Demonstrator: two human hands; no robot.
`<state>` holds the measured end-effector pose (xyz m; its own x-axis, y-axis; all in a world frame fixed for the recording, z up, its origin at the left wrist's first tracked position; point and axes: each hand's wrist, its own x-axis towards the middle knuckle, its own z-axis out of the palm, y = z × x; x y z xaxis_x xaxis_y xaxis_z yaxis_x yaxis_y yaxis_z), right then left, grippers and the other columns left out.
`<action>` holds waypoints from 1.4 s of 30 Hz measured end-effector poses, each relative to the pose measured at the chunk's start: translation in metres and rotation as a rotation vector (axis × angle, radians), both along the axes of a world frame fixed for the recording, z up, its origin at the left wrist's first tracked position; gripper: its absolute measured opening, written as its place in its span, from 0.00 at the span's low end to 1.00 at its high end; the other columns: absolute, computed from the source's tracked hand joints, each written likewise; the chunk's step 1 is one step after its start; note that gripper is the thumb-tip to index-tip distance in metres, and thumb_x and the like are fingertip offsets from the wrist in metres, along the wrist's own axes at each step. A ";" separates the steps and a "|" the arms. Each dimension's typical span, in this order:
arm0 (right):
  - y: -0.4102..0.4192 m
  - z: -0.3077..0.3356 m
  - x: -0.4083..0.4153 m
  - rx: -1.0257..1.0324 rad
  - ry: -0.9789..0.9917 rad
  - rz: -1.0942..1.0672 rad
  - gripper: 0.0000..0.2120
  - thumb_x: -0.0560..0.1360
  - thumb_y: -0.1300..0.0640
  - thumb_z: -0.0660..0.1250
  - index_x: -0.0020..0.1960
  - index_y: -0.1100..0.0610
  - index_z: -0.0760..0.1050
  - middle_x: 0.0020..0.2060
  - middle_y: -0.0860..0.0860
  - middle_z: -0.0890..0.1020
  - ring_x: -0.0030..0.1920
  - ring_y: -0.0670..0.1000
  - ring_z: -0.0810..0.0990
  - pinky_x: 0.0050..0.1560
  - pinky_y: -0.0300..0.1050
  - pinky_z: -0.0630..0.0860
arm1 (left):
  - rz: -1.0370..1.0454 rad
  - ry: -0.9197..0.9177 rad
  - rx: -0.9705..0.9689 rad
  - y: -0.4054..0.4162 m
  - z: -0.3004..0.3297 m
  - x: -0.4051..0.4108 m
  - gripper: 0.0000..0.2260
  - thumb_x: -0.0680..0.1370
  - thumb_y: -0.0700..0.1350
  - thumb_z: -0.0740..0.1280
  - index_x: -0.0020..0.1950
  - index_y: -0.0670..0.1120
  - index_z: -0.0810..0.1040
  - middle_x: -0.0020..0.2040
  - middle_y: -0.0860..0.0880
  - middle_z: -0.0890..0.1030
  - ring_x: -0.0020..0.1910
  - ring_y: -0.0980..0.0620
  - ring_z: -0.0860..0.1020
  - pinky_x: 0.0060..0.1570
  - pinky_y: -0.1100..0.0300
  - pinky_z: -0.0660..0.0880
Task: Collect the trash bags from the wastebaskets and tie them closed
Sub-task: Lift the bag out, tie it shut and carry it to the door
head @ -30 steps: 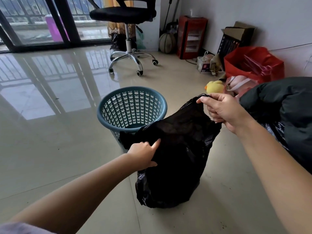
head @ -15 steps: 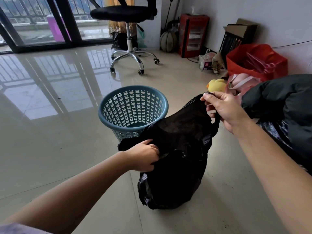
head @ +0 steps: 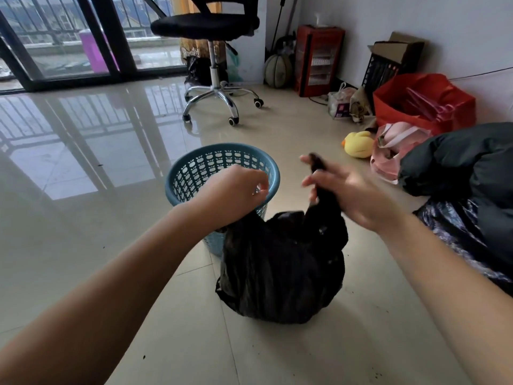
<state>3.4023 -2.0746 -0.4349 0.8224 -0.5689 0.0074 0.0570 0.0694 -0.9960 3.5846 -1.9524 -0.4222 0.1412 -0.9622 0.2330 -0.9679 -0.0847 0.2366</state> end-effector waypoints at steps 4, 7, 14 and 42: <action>0.037 -0.017 0.025 -0.579 0.490 0.271 0.07 0.74 0.51 0.69 0.46 0.42 0.71 0.32 0.41 0.80 0.30 0.42 0.75 0.36 0.32 0.72 | -0.112 0.180 -0.069 -0.002 0.001 -0.017 0.07 0.77 0.49 0.65 0.49 0.50 0.81 0.27 0.58 0.69 0.27 0.63 0.69 0.31 0.71 0.64; 0.035 -0.019 0.027 -0.639 0.523 0.211 0.06 0.76 0.56 0.65 0.40 0.50 0.75 0.27 0.43 0.74 0.26 0.39 0.71 0.33 0.34 0.69 | -0.148 0.093 -0.023 0.001 0.002 -0.008 0.09 0.77 0.52 0.65 0.49 0.50 0.81 0.29 0.57 0.73 0.29 0.61 0.72 0.36 0.61 0.70; 0.006 -0.019 0.003 -0.505 0.620 0.195 0.06 0.76 0.58 0.66 0.42 0.60 0.77 0.26 0.45 0.71 0.26 0.41 0.69 0.30 0.33 0.66 | -0.008 -0.229 0.158 0.007 0.001 0.036 0.11 0.74 0.58 0.67 0.43 0.51 0.79 0.39 0.54 0.79 0.44 0.50 0.78 0.50 0.57 0.63; 0.035 0.006 0.016 -0.212 0.344 0.073 0.18 0.81 0.49 0.53 0.40 0.57 0.74 0.28 0.51 0.76 0.28 0.46 0.75 0.33 0.35 0.74 | -0.284 0.365 -0.180 -0.006 -0.021 -0.019 0.16 0.75 0.34 0.63 0.61 0.44 0.77 0.53 0.50 0.80 0.51 0.58 0.75 0.52 0.73 0.70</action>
<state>3.4184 -2.0397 -0.4287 0.8354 -0.5247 -0.1640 -0.2790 -0.1476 -0.9489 3.5659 -1.9582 -0.4427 -0.0179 -0.9236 0.3830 -0.7981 0.2439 0.5509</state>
